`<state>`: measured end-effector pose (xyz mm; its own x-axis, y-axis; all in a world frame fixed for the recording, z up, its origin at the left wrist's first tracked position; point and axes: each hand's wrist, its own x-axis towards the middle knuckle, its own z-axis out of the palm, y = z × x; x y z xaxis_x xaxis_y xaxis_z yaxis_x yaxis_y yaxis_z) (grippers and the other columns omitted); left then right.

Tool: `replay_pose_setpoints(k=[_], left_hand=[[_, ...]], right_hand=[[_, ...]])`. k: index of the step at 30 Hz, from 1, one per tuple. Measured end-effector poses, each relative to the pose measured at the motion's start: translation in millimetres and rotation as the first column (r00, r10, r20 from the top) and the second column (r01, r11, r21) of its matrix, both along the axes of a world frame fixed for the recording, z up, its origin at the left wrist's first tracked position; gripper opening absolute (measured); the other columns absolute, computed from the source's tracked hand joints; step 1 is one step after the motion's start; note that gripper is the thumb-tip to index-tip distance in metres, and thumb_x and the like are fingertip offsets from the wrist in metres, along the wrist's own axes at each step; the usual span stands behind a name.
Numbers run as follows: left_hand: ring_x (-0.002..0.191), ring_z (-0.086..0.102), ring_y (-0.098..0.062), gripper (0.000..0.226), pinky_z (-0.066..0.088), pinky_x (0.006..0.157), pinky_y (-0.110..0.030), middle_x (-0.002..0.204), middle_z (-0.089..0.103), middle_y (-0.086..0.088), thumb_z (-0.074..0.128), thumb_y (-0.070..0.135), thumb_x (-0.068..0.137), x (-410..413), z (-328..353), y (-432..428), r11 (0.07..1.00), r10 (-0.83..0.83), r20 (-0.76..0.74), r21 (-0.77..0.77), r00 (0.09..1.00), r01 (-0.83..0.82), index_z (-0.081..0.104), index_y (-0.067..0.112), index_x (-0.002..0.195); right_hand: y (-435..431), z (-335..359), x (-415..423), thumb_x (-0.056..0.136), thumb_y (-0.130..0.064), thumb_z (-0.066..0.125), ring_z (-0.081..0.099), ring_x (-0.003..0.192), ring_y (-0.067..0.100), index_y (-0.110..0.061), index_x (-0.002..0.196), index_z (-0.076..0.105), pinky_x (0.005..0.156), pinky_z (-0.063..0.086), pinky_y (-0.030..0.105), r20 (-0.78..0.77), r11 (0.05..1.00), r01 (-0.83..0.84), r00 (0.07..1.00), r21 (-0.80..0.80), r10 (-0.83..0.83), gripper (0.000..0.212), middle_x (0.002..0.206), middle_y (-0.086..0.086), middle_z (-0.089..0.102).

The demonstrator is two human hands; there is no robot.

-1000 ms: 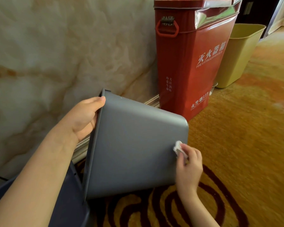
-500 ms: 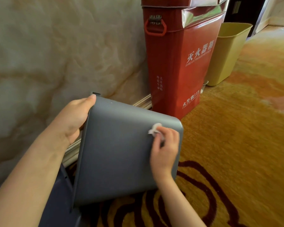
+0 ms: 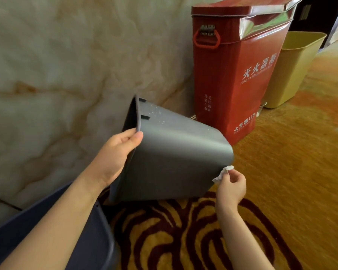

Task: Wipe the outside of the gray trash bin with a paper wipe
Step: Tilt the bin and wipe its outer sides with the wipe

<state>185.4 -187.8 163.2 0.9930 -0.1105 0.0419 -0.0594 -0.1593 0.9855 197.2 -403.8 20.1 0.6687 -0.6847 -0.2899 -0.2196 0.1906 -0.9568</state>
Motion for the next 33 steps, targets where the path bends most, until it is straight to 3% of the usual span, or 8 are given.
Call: replay_pose_setpoints(k=[5,10,12,15,20,25,29,33], left_hand=[[0.085,0.07,-0.01,0.031,0.053,0.066,-0.017,0.092,0.076,0.001,0.05,0.03,0.082,-4.6,4.0,15.2,0.99,0.006,-0.046,-0.14,0.999,-0.012,0.068,0.015,0.102],[0.066,0.069,-0.009,0.034,0.054,0.06,-0.02,0.072,0.074,0.0,0.039,0.033,0.095,-3.5,5.8,7.9,0.969,0.18,-0.123,-0.148,0.976,-0.198,0.065,0.013,0.092],[0.075,0.064,-0.02,0.031,0.048,0.068,-0.031,0.081,0.068,-0.011,0.04,0.03,0.095,-4.1,7.1,5.3,0.958,0.234,-0.142,-0.135,0.962,-0.253,0.064,0.01,0.09],[0.088,0.047,-0.03,0.022,0.034,0.069,-0.035,0.094,0.053,-0.021,0.044,0.025,0.093,-6.0,10.5,5.5,0.951,0.259,-0.165,-0.132,0.952,-0.281,0.058,0.008,0.098],[0.049,0.066,-0.009,0.025,0.052,0.046,-0.019,0.056,0.071,0.001,0.042,0.015,0.094,-4.2,7.7,10.5,0.949,0.239,-0.192,-0.163,0.952,-0.271,0.063,0.01,0.081],[0.051,0.061,-0.016,0.022,0.05,0.046,-0.024,0.066,0.066,-0.009,0.04,0.014,0.094,-5.4,11.8,9.5,0.953,0.214,-0.213,-0.168,0.953,-0.252,0.06,0.006,0.088],[0.047,0.063,-0.015,0.022,0.052,0.044,-0.022,0.06,0.067,-0.009,0.039,0.008,0.092,-7.3,10.9,14.4,0.942,0.226,-0.219,-0.201,0.949,-0.27,0.059,0.004,0.082],[0.055,0.07,-0.013,0.025,0.054,0.046,-0.022,0.06,0.074,-0.004,0.044,0.012,0.093,-8.0,7.2,12.8,0.901,0.293,-0.234,-0.257,0.927,-0.35,0.064,0.004,0.08]], right_hand=[[60.8,74.0,-33.9,0.088,-0.001,0.058,0.051,0.08,0.005,-0.019,0.095,0.058,0.074,0.041,0.015,0.525,0.912,-0.021,0.812,-0.409,0.254,0.019,0.086,-0.006,0.054],[113.0,120.6,-29.0,0.086,0.003,0.056,0.052,0.088,0.024,0.0,0.098,0.065,0.079,0.041,0.023,0.426,0.656,-0.23,0.6,-0.719,0.677,0.015,0.093,0.014,0.059],[114.8,116.3,-24.3,0.085,0.004,0.057,0.05,0.086,0.028,0.002,0.097,0.066,0.076,0.041,0.029,0.383,0.592,-0.199,0.596,-0.781,0.706,0.015,0.091,0.017,0.059],[96.6,98.6,-20.3,0.084,0.004,0.059,0.05,0.084,0.022,0.0,0.094,0.067,0.074,0.035,0.017,0.396,0.618,-0.164,0.637,-0.769,0.662,0.014,0.088,0.013,0.06],[37.0,52.0,5.4,0.086,0.001,0.058,0.054,0.087,0.023,-0.003,0.093,0.067,0.079,0.038,0.021,0.334,0.783,-0.083,0.873,-0.616,0.355,0.012,0.089,0.007,0.057],[-10.3,22.1,24.1,0.091,-0.007,0.052,0.054,0.101,0.025,-0.004,0.103,0.066,0.084,0.039,0.027,0.137,0.918,-0.054,0.984,-0.394,0.117,0.019,0.108,0.012,0.058],[-5.6,53.5,18.2,0.09,-0.006,0.057,0.057,0.094,0.023,0.0,0.098,0.068,0.074,0.035,0.015,0.256,0.884,0.034,0.962,-0.467,0.098,0.015,0.101,0.016,0.062],[60.4,110.1,-7.9,0.082,0.002,0.061,0.053,0.082,0.014,-0.006,0.089,0.069,0.074,0.036,0.009,0.404,0.764,-0.163,0.77,-0.625,0.494,0.013,0.088,0.01,0.062]])
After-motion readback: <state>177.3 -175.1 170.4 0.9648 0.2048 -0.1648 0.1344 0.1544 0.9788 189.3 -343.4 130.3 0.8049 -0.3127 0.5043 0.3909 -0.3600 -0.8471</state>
